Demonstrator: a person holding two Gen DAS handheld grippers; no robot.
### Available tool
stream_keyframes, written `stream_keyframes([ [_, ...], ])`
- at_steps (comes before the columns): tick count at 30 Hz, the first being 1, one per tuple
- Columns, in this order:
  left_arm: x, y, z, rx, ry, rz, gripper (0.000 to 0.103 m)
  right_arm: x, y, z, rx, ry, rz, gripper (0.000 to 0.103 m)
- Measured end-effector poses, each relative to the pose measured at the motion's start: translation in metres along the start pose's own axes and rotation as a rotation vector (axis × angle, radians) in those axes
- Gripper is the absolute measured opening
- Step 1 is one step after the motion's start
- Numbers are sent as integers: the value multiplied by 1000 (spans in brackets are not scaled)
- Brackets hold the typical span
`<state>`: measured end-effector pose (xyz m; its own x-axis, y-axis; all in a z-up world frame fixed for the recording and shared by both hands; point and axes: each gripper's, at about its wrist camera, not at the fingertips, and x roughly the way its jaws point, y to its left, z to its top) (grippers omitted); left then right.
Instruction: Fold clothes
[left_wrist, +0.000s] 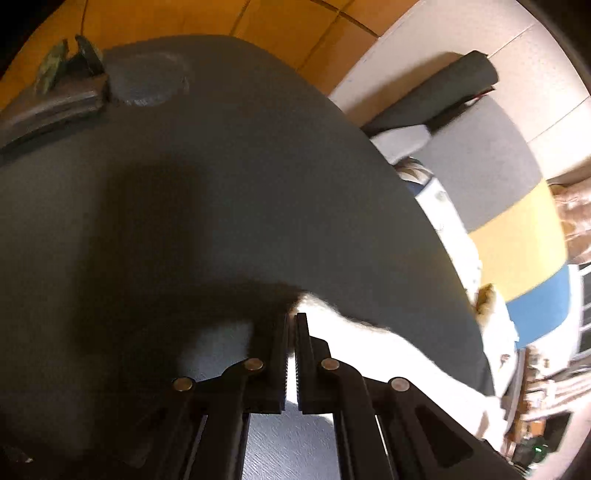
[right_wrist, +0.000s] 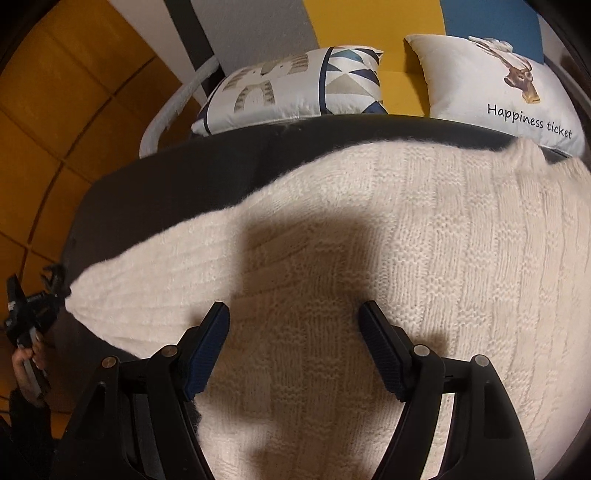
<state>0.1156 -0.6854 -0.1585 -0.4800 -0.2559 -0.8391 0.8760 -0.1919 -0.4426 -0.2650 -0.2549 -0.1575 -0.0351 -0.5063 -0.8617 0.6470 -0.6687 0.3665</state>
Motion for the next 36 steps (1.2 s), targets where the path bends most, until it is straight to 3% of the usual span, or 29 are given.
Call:
stream_keyframes([
  [4, 6, 18, 18, -77, 54, 15, 3, -3, 3, 4, 18, -25, 36, 76],
  [7, 2, 36, 29, -157, 72, -16, 7, -38, -3, -5, 15, -96, 124, 76],
  [11, -27, 41, 28, -110, 39, 1, 7, -103, -28, -31, 3, -166, 249, 77],
  [13, -44, 21, 21, 5, 32, -28, 11, -133, -48, -45, 8, -175, 289, 77],
  [20, -54, -208, -76, 612, 154, -295, 15, -211, -135, -70, -35, -133, 261, 78],
  [25, -3, -412, -161, 957, 298, -464, 15, -221, -189, -47, -22, -135, 262, 83],
  [28, 15, -471, -207, 1101, 389, -493, 16, -212, -210, -23, -33, -115, 287, 83],
  [31, 41, -515, -238, 1163, 456, -463, 16, -198, -231, 3, -37, -81, 318, 83],
  [36, 83, -535, -272, 1200, 526, -449, 16, -175, -257, 37, -79, -19, 371, 83],
])
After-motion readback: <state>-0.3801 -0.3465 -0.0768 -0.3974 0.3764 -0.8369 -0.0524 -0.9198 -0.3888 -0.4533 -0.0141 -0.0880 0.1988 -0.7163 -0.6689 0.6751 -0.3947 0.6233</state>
